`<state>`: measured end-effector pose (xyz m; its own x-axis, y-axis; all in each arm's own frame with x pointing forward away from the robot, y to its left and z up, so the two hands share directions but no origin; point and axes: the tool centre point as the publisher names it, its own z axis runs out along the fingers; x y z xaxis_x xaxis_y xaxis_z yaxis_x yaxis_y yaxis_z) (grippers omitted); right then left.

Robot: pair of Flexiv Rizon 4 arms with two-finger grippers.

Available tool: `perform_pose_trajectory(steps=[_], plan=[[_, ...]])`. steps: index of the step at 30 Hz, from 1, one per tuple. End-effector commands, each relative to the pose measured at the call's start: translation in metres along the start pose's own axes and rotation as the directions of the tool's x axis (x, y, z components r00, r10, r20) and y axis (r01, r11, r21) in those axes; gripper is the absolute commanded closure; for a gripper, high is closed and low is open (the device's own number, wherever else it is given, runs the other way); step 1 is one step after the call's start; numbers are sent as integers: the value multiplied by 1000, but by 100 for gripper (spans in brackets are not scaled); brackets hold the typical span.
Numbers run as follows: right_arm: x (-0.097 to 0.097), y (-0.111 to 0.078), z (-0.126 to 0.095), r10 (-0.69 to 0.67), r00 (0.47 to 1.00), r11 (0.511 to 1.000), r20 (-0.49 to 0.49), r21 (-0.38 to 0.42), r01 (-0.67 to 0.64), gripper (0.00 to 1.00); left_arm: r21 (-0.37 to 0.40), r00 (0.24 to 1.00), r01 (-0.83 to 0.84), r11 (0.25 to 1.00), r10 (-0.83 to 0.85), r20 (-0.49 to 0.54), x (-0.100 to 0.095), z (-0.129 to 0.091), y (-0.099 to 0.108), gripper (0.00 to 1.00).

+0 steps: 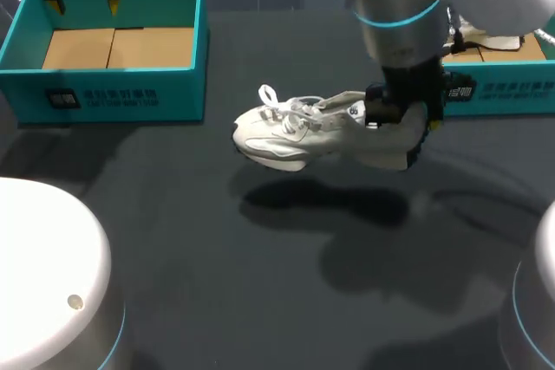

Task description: Take the shoe out of the shoebox, open the shoe tongue, remove and reinsert the insole, then place the shoe into the shoebox

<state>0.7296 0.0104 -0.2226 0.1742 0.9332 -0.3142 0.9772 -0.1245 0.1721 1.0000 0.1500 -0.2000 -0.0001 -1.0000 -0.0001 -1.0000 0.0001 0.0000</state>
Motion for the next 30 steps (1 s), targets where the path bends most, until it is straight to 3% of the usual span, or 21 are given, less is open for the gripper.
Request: perform_pose_trajectory(steps=[1, 10, 16, 30], plan=[[13, -22, 13, -10, 1000, 1000, 3, -14, 10, 100, 0, 1000, 0, 1000, 0, 0, 0, 0, 0, 0], [41, -46, 21, -16, 1000, 1000, -1, -15, 16, 100, 0, 1000, 0, 1000, 0, 0, 0, 0, 0, 0], [61, -58, 42, -38, 999, 999, -13, -14, 38, 100, 0, 1000, 0, 1000, 0, 0, 0, 0, 0, 0], [67, -67, 78, -70, 997, 997, 26, -17, 71, 100, 0, 1000, 0, 1000, 0, 0, 0, 0, 0, 0]])
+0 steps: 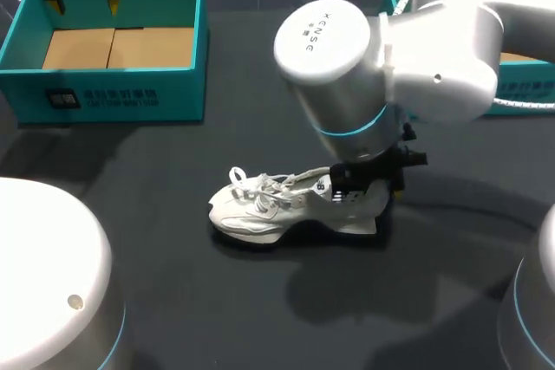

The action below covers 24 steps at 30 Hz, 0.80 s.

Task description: Take the shoe out of the shoebox, open the shoe tongue, remove and reinsert the insole, then place the shoe into the shoebox

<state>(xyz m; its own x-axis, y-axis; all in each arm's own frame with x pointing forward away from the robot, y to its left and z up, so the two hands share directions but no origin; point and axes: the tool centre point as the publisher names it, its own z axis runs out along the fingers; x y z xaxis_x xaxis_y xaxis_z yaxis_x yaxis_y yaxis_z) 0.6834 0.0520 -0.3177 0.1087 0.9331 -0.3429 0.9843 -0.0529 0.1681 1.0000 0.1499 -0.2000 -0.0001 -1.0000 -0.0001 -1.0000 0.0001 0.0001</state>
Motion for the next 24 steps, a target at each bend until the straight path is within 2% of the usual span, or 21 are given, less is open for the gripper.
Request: perform_pose_trajectory(steps=[1, 9, 24], plan=[[6, 0, 11, 1, 1000, 1000, 5, 5, -1, 100, 0, 1000, 0, 1000, 0, 0, 0, 0, 0, 0], [13, -5, 30, 2, 1000, 1000, -19, 12, -1, 100, 0, 1000, 0, 1000, 0, 0, 0, 0, 0, 0], [13, -8, 58, -2, 999, 999, -35, 42, 3, 100, 0, 1000, 0, 1000, 0, 0, 0, 0, 0, 0]])
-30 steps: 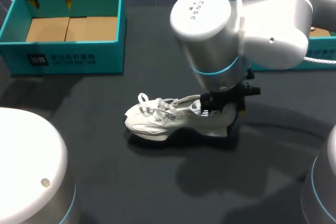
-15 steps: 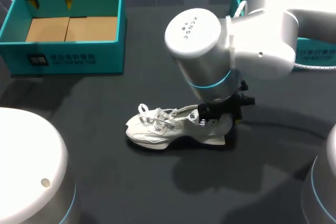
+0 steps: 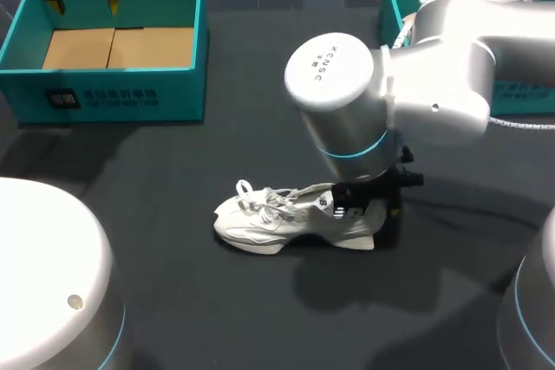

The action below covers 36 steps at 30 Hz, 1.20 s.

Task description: Take the shoe out of the shoebox, open the shoe tongue, remove and reinsert the insole, then place the shoe into the shoebox

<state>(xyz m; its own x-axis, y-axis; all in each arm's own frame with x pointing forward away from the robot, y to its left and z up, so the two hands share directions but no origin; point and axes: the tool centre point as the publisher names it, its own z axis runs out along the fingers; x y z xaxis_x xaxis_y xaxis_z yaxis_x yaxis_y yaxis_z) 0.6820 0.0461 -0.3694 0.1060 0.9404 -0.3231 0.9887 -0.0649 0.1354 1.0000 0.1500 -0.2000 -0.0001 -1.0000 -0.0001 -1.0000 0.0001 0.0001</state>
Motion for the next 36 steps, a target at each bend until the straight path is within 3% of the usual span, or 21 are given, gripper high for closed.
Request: perform_pose_trajectory(steps=[1, 10, 12, 13, 14, 15, 18, 20, 28, 36], plan=[[1, 2, 8, -3, 1000, 1000, -14, 7, 3, 100, 0, 1000, 0, 1000, 0, 0, 0, 0, 0, 0], [3, 2, 14, -18, 999, 1000, -36, 18, 18, 100, 0, 1000, 0, 1000, 0, 0, 0, 0, 0, 0], [4, 2, 16, -19, 999, 999, -42, 29, 20, 63, 0, 1000, 0, 1000, 0, 0, 0, 0, 0, 0], [4, 2, 16, -20, 999, 999, -44, 31, 21, 57, 0, 1000, 0, 1000, 0, 0, 0, 0, 0, 0], [4, 2, 16, -19, 999, 999, -47, 35, 21, 36, 0, 1000, 0, 1000, 0, 0, 0, 0, 0, 0], [4, 2, 16, -18, 998, 999, -53, 39, 20, 27, 0, 1000, 0, 1000, 0, 0, 0, 0, 0, 0], [4, 1, 15, -14, 998, 999, -65, 47, 17, 15, 0, 1000, 0, 1000, 0, 0, 0, 0, 0, 0], [4, 1, 11, -13, 997, 999, -72, 51, 17, 0, 0, 1000, 0, 1000, 0, 0, 0, 0, 0, 0], [-1, 8, -10, -16, 992, 997, -129, 77, 26, 0, 0, 1000, 0, 1000, 0, 0, 0, 0, 0, 0], [-30, 19, -55, -23, 968, 995, -249, 91, 47, 0, 0, 1000, 0, 1000, 0, 0, 0, 0, 0, 0]])
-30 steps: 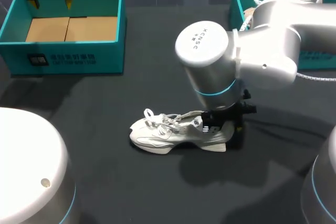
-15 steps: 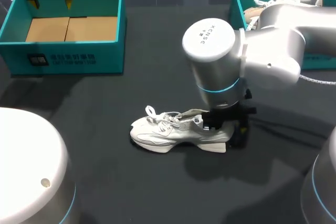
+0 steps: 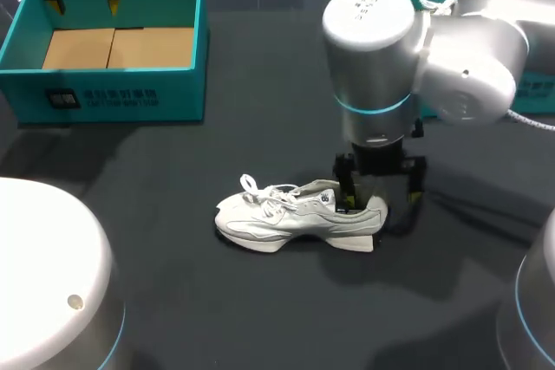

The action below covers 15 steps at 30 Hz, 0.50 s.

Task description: Take the shoe out of the shoebox, open the shoe tongue, remove and reinsert the insole, then place the shoe into the shoebox

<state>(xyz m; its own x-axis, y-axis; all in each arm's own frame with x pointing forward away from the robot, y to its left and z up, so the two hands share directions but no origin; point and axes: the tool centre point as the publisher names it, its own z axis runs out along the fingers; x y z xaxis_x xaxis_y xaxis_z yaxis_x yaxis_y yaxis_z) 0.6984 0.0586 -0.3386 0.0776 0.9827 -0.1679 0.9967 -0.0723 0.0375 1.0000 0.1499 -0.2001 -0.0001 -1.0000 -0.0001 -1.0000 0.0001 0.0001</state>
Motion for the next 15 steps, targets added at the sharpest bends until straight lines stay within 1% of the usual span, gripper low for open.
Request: perform_pose_trajectory(steps=[1, 4, 5, 8, 10, 12, 13, 15], plan=[[-32, -4, -38, -61, 990, 998, -123, 0, 61, 0, 0, 1000, 0, 1000, 0, 0, 0, 0, 0, 0], [-38, -7, -54, -143, 969, 990, -203, -13, 144, 0, 0, 1000, 0, 1000, 0, 0, 0, 0, 0, 0], [-41, -9, -61, -186, 957, 982, -224, -31, 184, 0, 0, 1000, 0, 1000, 0, 0, 0, 0, 0, 0], [-48, -14, -74, -239, 927, 971, -287, -74, 228, 0, 0, 1000, 0, 1000, 0, 0, 0, 0, 0, 0], [-54, -19, -84, -269, 901, 963, -340, -121, 242, 0, 0, 1000, 0, 1000, 0, 0, 0, 0, 0, 0], [-58, -23, -93, -322, 874, 946, -365, -160, 282, 0, 0, 1000, 0, 1000, 0, 0, 0, 0, 0, 0], [-60, -27, -98, -365, 853, 930, -372, -187, 316, 0, 0, 1000, 0, 1000, 0, 0, 0, 0, 0, 0], [-60, -31, -104, -398, 839, 916, -370, -206, 344, 0, 0, 1000, 0, 1000, 0, 0, 0, 0, 0, 0]])
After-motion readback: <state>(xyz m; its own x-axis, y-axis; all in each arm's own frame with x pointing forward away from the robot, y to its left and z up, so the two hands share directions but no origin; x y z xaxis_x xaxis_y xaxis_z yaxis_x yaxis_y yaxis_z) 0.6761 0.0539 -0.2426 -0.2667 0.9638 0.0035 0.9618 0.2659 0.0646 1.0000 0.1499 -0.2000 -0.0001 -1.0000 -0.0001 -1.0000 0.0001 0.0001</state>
